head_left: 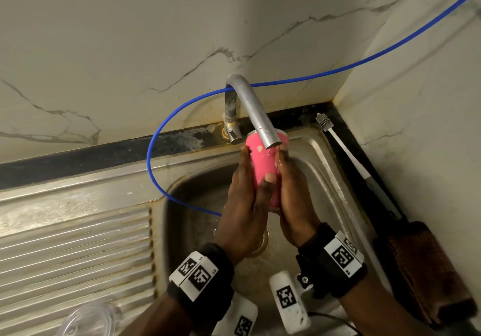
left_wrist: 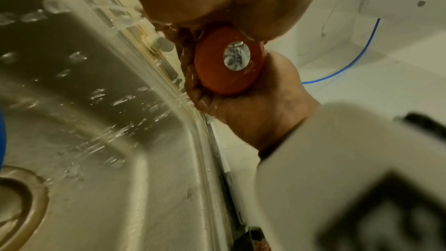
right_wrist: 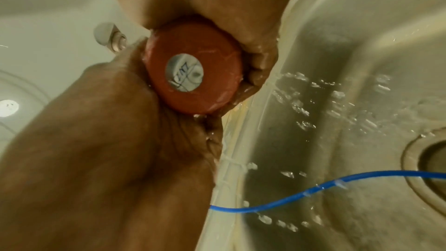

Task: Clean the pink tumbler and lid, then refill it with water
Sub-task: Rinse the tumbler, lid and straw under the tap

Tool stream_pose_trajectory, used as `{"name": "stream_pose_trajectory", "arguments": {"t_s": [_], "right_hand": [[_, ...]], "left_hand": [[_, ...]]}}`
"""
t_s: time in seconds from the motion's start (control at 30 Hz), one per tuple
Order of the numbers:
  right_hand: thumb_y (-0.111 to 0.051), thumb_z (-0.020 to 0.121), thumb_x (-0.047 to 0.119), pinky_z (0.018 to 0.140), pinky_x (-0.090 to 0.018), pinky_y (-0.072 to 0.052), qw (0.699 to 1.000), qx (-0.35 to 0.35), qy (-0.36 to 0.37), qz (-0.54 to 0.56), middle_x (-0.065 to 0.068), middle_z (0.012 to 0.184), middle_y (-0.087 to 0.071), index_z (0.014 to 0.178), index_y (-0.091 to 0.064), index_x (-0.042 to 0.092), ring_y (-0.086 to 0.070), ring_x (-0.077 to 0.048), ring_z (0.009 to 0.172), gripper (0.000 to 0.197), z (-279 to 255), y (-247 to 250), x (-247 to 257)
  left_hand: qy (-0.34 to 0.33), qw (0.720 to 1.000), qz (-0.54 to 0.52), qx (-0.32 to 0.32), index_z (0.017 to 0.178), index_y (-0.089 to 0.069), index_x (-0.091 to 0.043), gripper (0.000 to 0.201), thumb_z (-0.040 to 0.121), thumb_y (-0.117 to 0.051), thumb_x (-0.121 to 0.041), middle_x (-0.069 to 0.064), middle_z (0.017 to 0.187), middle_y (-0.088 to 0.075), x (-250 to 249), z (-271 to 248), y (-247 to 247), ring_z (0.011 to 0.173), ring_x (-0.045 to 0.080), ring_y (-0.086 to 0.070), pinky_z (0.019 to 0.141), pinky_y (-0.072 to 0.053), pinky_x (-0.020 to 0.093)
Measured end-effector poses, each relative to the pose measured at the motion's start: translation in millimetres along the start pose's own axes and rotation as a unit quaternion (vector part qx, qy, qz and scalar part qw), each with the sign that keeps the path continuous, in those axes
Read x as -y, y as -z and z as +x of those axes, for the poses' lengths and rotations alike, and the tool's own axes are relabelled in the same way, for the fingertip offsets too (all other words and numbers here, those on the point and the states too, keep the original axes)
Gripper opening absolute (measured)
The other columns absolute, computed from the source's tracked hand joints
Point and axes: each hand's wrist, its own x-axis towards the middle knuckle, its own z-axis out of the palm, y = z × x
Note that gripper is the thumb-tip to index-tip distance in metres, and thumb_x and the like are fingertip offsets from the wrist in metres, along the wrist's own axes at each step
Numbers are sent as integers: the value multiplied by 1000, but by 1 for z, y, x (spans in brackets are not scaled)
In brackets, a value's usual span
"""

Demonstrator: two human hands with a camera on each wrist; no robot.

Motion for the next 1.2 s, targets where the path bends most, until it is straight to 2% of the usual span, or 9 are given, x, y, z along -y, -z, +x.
{"name": "stream_pose_trajectory", "arguments": {"t_s": [0.07,0.13,0.33,0.47,0.6,0.77,0.93,1.07,1.2], "right_hand": [[-48,102,56,78,-33,-63,1000,8,9,-10,22,94,-76,107,-62,46,-75,-1,90,18,-3,-1,0],[-48,102,54,70,-25,-62,1000,10,9,-4,23,91,-77,104,-63,46,-75,0,87,17,-5,1,2],[-47,104,53,86,-63,-59,993,84,-6,87,-14,120,-73,124,-67,41,-72,-40,107,32,-10,7,6],[-40,104,60,85,-62,-61,999,37,-15,-3,-8,106,-78,119,-67,33,-77,-31,93,41,-5,10,8],[-32,99,72,73,-55,-64,994,0,4,-107,-4,88,-78,105,-66,35,-78,-22,77,51,-8,2,6],[-37,96,73,71,-52,-65,985,6,84,-150,2,93,-77,114,-66,37,-77,-15,80,50,-8,1,7],[-38,106,59,89,-61,-60,1000,11,-20,5,-2,103,-80,91,-76,55,-78,-23,95,41,-3,-1,12],[-36,107,59,92,-51,-60,992,18,-89,91,-6,109,-79,114,-73,35,-76,-26,102,45,3,3,15],[-33,107,59,85,-44,-61,993,41,-93,64,-7,105,-80,113,-71,31,-77,-24,98,47,3,7,14]], "left_hand": [[45,997,-57,-8,143,-19,-70,41,111,-38,-50,-32,123,-60,-9,6,3,111,-9,-68,85,-61,23],[54,996,-69,1,151,-19,-60,45,111,-36,-49,-25,119,-63,-17,14,6,101,-9,-72,77,-61,20],[122,987,-101,10,149,-46,-38,56,102,-40,-67,2,127,-72,-33,38,21,99,12,-78,74,-65,30],[109,992,-26,-62,130,-54,-31,31,108,-50,-53,0,110,-72,-31,47,13,90,10,-76,82,-65,38],[116,980,80,-141,122,-46,-23,36,104,-62,-49,-7,98,-67,-27,48,4,84,11,-72,86,-63,46],[59,985,121,-111,123,-39,-24,33,110,-45,-54,-9,101,-66,-23,40,4,88,11,-70,88,-62,49],[3,985,155,-70,169,-5,-34,82,103,-31,-75,-2,146,-51,-11,30,-1,129,19,-54,110,-49,50],[-18,975,220,-10,164,19,-39,85,99,-24,-74,-15,148,-33,-11,11,-2,118,-3,-26,107,-24,27],[-15,975,222,10,158,23,-49,83,95,-22,-78,-11,160,-33,-4,1,2,122,2,-30,106,-25,27]]}}
